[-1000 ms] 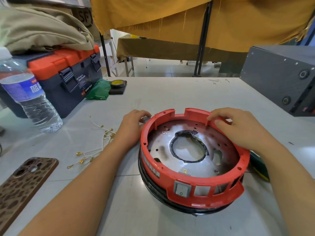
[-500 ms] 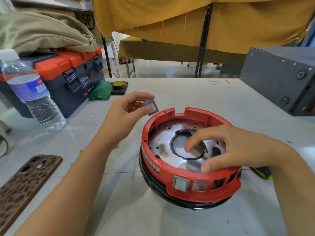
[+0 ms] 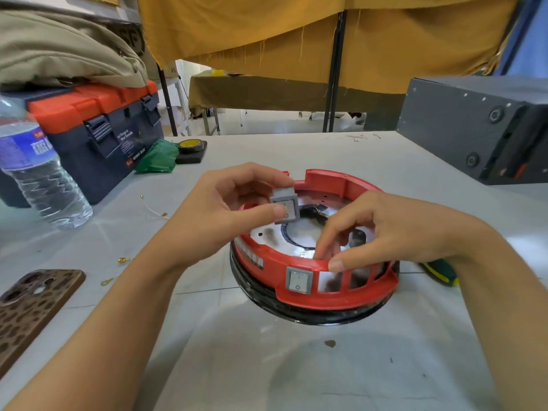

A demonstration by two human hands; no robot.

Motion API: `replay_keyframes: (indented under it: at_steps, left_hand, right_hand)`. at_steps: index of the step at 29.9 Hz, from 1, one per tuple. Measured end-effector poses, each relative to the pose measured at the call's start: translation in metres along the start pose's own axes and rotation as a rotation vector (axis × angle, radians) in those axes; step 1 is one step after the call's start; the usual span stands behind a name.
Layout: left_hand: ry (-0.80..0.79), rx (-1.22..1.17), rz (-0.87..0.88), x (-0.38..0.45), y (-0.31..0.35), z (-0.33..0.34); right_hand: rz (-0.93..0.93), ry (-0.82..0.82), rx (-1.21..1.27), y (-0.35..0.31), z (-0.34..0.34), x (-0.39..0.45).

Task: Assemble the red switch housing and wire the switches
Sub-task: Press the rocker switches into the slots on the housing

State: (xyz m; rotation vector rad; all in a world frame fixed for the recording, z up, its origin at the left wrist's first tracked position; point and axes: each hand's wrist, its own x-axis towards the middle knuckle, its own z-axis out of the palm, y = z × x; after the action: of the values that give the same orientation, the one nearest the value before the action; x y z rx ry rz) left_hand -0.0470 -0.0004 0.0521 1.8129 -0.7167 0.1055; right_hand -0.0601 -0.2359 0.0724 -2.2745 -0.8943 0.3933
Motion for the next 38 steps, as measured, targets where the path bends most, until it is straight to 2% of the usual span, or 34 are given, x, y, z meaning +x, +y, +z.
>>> replay_keyframes:
  at_steps: [6,12,19,24,32,38]
  left_hand:
    - [-0.159,0.007,0.1,-0.007,0.016,0.016]
    - [-0.207,0.086,0.094,-0.012,0.027,0.03]
    - [-0.072,0.229,0.179,-0.043,0.022,0.045]
    - [0.037,0.34,0.159,-0.057,0.009,0.056]
    - [0.103,0.431,0.224,-0.059,0.008,0.062]
    - [0.117,0.516,0.258,-0.059,0.009,0.063]
  right_hand:
    - [0.039,0.08,-0.065,-0.005,0.006,-0.004]
    - [-0.017,0.277,-0.142,-0.008,0.023,-0.013]
    - [-0.08,0.501,-0.183,0.0,0.051,-0.026]
    - [-0.061,0.674,-0.197,0.008,0.06,-0.034]
    - [-0.064,0.566,-0.118,0.008,0.061,-0.043]
    - [-0.034,0.487,-0.156,0.009,0.062,-0.045]
